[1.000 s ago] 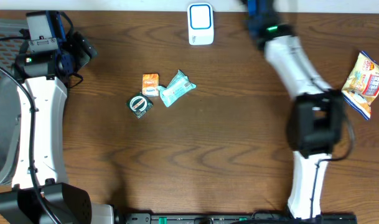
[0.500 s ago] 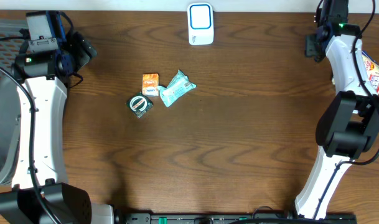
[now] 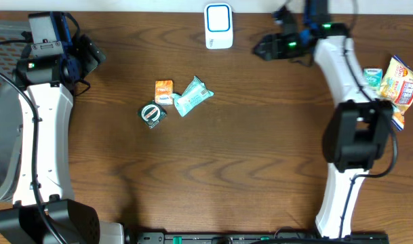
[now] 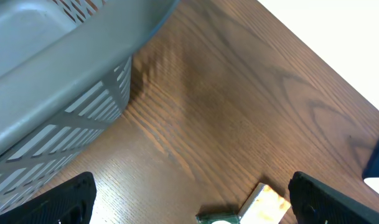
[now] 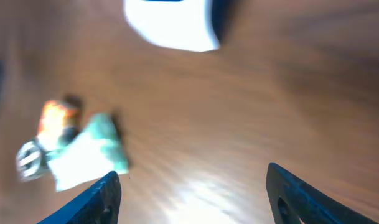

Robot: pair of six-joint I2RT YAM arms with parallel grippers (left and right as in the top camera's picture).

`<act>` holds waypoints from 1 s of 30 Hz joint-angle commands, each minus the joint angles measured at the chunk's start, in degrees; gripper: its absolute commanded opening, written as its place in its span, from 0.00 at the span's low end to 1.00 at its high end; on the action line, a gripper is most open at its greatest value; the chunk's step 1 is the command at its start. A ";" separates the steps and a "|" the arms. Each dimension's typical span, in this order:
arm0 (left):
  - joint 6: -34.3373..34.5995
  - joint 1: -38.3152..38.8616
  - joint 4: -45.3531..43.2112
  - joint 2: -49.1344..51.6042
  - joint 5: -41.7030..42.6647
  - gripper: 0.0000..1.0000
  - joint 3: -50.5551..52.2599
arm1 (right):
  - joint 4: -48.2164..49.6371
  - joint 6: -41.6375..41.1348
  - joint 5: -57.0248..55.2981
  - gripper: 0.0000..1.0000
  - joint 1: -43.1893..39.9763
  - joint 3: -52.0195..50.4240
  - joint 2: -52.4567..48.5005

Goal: Scan the item barcode
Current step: 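Reach the right gripper to the light-green wet-wipes pack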

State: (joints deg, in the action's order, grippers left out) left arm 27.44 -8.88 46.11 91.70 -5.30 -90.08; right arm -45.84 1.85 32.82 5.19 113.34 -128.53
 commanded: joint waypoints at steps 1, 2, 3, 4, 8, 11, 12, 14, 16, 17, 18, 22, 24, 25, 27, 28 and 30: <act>0.74 0.00 0.07 0.04 -0.74 0.98 -0.90 | -0.17 -5.27 -0.09 0.70 5.68 0.22 -0.28; 0.74 0.00 0.07 0.04 -0.74 0.98 -0.90 | 0.09 -5.22 -1.38 0.70 7.08 0.22 -0.31; 0.74 0.00 0.07 0.04 -0.74 0.98 -0.90 | 0.68 -5.14 -3.41 0.70 8.74 0.22 -0.44; 0.74 0.00 0.07 0.04 -0.74 0.98 -0.90 | 1.36 -4.72 -5.27 0.70 10.14 0.22 -0.55; 0.74 0.00 0.07 0.04 -0.74 0.98 -0.90 | 4.35 -1.53 -10.47 0.64 15.45 0.22 -1.55; 0.74 0.00 0.07 0.04 -0.74 0.98 -0.90 | 6.91 2.62 -10.43 0.52 18.73 0.22 -3.13; 0.74 0.00 0.07 0.04 -0.74 0.98 -0.90 | 7.67 3.10 -10.45 0.44 19.52 0.22 -3.78; 0.74 0.00 0.07 0.04 -0.74 0.98 -0.90 | 8.96 4.50 -10.49 0.38 20.96 0.22 -5.07; 0.74 0.00 0.04 0.04 -0.74 0.98 -0.90 | 9.70 5.66 -10.93 0.34 21.97 0.22 -6.21; 0.74 0.00 0.07 0.04 -0.74 0.98 -0.90 | 9.90 6.05 -11.17 0.32 22.32 0.22 -6.69; 0.74 0.00 0.07 0.04 -0.74 0.98 -0.90 | 10.12 6.08 -11.28 0.28 22.69 0.22 -7.39; 0.74 0.00 0.07 0.04 -0.76 0.98 -0.90 | 9.53 7.63 -10.19 0.21 23.98 0.22 -9.03; 0.74 0.00 0.07 0.04 -0.74 0.98 -0.90 | 8.13 9.20 -10.29 0.18 24.72 0.22 -9.42; 0.74 0.00 0.04 0.04 -0.74 0.98 -0.90 | 6.60 9.62 -10.56 0.17 25.07 0.22 -9.44; 0.74 0.00 0.07 0.04 -0.74 0.98 -0.90 | 4.11 9.62 -11.69 0.13 25.33 0.22 -9.33; 0.74 0.00 0.07 0.04 -0.74 0.97 -0.90 | 2.71 9.62 -12.07 0.11 25.33 0.22 -9.03; 0.74 0.00 0.07 0.04 -0.74 0.98 -0.90 | -0.74 9.60 -12.98 0.06 25.20 0.26 -8.39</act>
State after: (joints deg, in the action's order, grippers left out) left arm 27.44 -8.88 46.11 91.70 -5.30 -90.08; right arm -43.97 10.15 21.32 30.02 113.40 -137.32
